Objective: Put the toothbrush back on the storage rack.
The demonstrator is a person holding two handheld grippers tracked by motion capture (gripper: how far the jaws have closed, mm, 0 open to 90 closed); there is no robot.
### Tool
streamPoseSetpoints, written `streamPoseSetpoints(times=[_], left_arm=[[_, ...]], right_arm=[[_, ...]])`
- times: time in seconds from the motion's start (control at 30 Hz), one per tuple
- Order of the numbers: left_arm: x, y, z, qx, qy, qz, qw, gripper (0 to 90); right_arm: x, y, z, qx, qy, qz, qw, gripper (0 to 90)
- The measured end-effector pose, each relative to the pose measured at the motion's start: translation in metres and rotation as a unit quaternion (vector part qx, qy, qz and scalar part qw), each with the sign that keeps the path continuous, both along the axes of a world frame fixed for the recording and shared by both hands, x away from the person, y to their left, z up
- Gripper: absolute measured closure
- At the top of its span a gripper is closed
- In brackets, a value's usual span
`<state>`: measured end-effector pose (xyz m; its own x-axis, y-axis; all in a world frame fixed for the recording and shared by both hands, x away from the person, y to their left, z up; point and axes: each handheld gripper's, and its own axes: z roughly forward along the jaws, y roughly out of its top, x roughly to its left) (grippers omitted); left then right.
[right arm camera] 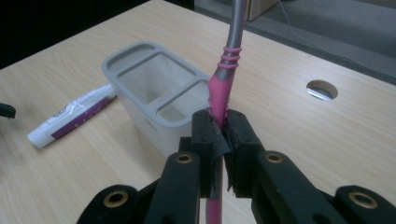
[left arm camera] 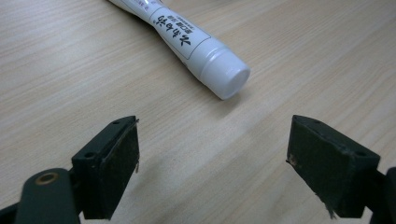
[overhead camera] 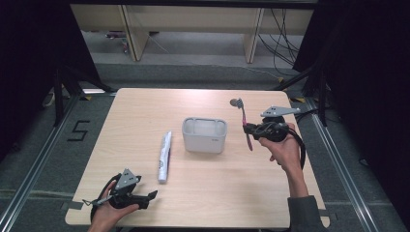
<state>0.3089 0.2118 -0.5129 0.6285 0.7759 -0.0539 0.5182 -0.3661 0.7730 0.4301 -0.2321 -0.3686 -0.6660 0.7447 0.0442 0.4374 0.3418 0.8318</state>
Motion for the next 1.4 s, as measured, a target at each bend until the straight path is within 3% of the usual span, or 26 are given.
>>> streamPoseSetpoints(times=[0.07,0.13,0.17,0.27,0.67,0.77,0.83,1.1,1.4], left_arm=[[0.000,0.000,0.000,0.001,0.002,-0.003,1.0000,16.2],[0.000,0.000,0.000,0.001,0.001,-0.003,1.0000,16.2],[0.000,0.000,0.001,0.001,0.002,-0.004,1.0000,16.2],[0.000,0.000,0.000,0.001,0.000,-0.002,1.0000,16.2],[0.000,0.000,0.001,-0.001,0.001,-0.003,1.0000,16.2],[0.000,0.000,0.000,-0.001,0.002,-0.004,1.0000,16.2],[0.000,0.000,0.001,-0.001,0.001,-0.003,1.0000,16.2],[-0.001,0.000,0.000,-0.006,0.002,-0.006,1.0000,15.9],[-0.001,0.000,0.000,-0.006,0.000,-0.009,0.9999,15.9]], right_arm=[[0.002,0.003,0.006,0.022,0.001,0.005,0.9997,83.8],[0.004,0.003,0.008,0.025,-0.004,0.004,0.9997,83.8],[0.005,0.005,0.011,0.041,0.004,0.003,0.9992,83.8],[0.010,0.008,0.016,0.043,-0.011,0.007,0.9990,83.8],[0.026,0.026,0.019,0.070,-0.017,0.016,0.9973,83.8],[0.031,0.033,0.020,0.083,-0.009,0.019,0.9963,83.8],[0.035,0.036,0.021,0.079,-0.022,0.018,0.9964,83.8],[0.048,0.046,0.020,0.098,-0.004,0.006,0.9952,83.8],[0.063,0.055,0.016,0.100,-0.009,0.002,0.9950,83.8]])
